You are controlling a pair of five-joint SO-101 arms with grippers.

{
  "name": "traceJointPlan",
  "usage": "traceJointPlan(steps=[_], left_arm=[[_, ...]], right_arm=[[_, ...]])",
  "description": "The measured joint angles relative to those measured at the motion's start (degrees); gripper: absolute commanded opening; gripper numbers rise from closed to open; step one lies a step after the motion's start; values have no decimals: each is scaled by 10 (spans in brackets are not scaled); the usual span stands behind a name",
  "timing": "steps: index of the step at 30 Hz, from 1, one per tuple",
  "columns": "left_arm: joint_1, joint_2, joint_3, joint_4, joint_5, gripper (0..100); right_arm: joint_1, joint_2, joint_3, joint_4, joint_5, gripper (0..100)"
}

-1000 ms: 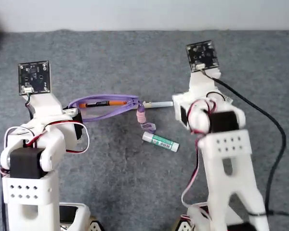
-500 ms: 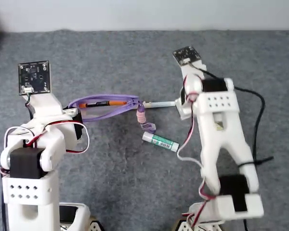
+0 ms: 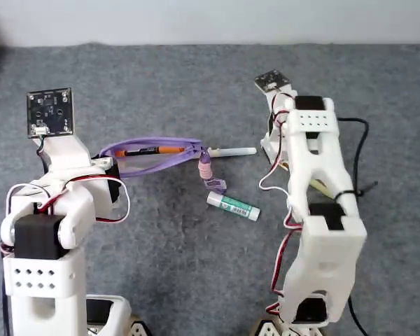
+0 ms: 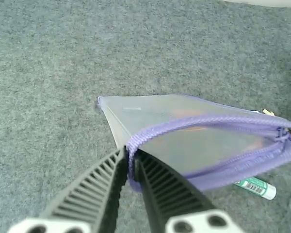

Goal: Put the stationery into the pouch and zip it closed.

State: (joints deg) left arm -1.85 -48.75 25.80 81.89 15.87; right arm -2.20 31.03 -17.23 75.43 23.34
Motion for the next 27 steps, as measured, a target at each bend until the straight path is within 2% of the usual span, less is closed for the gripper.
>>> traceJointPlan(steps=[5,10,22,27], left_arm=[[0,0,0,0,0,11],[0,0,0,0,0,11],[0,0,0,0,0,11],[0,0,0,0,0,11]], right_arm=[[0,61,-31,-6,0,180],[-4,84,-51,-9,1,10],[-1,78,-55,-5,2,8],[-2,9,-55,66,1,8]])
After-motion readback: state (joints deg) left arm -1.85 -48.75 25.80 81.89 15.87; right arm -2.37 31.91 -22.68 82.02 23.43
